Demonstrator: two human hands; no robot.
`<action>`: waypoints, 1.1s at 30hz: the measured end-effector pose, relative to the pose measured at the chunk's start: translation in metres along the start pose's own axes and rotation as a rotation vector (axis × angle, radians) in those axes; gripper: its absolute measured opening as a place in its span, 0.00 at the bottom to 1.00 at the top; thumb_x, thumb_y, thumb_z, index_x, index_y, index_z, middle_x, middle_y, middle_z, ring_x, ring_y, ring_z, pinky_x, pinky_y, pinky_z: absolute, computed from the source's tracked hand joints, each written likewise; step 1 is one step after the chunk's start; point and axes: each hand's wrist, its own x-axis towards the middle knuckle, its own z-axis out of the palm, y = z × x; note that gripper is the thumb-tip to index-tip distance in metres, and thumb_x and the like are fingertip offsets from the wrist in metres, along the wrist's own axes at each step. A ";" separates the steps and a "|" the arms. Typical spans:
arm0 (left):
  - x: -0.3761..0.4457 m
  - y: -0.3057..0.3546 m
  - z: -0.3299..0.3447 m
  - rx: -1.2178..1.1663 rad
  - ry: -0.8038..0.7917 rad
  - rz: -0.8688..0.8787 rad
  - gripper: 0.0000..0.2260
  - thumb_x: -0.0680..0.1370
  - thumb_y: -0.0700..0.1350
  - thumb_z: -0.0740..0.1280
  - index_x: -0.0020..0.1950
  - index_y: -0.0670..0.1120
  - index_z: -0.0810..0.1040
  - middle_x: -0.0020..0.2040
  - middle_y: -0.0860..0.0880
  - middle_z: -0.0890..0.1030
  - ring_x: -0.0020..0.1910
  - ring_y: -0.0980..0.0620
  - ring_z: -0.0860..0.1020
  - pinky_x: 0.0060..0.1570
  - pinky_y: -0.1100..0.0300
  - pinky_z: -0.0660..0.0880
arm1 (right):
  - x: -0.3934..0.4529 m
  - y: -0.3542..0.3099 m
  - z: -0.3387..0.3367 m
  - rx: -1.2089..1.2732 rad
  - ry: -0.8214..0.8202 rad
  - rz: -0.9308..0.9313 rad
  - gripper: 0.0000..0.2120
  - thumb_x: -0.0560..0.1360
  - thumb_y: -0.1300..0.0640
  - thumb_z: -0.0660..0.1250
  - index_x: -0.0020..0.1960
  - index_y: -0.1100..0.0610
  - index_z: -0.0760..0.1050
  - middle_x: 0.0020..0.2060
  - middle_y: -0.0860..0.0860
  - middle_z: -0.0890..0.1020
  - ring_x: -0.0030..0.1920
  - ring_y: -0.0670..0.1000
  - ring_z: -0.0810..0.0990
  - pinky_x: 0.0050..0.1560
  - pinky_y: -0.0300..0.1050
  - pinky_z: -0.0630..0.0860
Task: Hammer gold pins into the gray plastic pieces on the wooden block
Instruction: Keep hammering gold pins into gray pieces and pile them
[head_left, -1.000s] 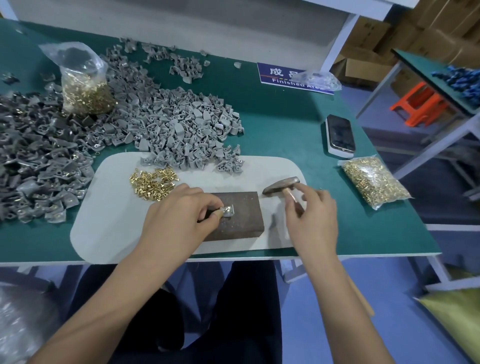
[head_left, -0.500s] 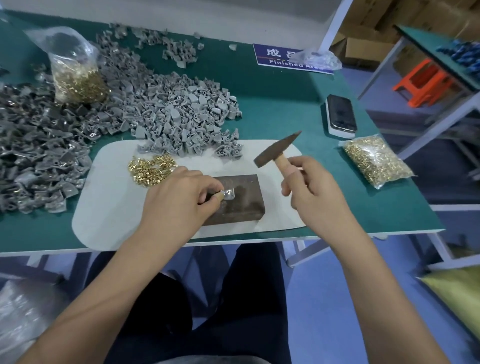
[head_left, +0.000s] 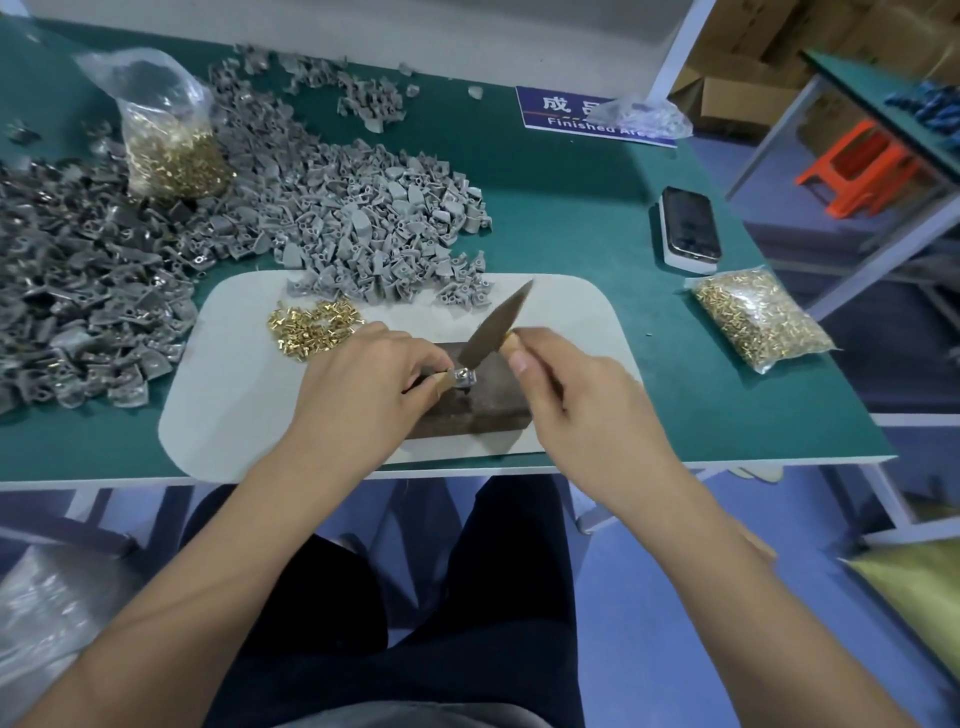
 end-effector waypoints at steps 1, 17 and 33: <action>0.000 0.000 0.000 0.001 -0.002 0.001 0.02 0.77 0.54 0.72 0.48 0.60 0.83 0.32 0.59 0.72 0.44 0.54 0.71 0.36 0.56 0.66 | -0.001 -0.002 0.001 -0.026 -0.048 0.006 0.14 0.84 0.42 0.52 0.62 0.44 0.73 0.33 0.45 0.74 0.39 0.60 0.76 0.41 0.54 0.75; 0.001 -0.001 -0.001 -0.005 -0.012 -0.015 0.03 0.76 0.55 0.71 0.49 0.60 0.83 0.32 0.59 0.72 0.44 0.54 0.70 0.37 0.56 0.65 | -0.006 -0.011 0.003 -0.119 0.022 -0.016 0.13 0.84 0.42 0.52 0.62 0.43 0.71 0.35 0.50 0.79 0.40 0.64 0.78 0.38 0.54 0.75; 0.005 -0.003 -0.002 0.022 -0.028 -0.030 0.04 0.76 0.55 0.72 0.50 0.62 0.83 0.35 0.58 0.74 0.47 0.53 0.75 0.37 0.56 0.64 | -0.002 -0.004 0.002 -0.034 0.004 0.035 0.15 0.82 0.39 0.53 0.61 0.40 0.73 0.33 0.46 0.78 0.39 0.57 0.77 0.39 0.52 0.76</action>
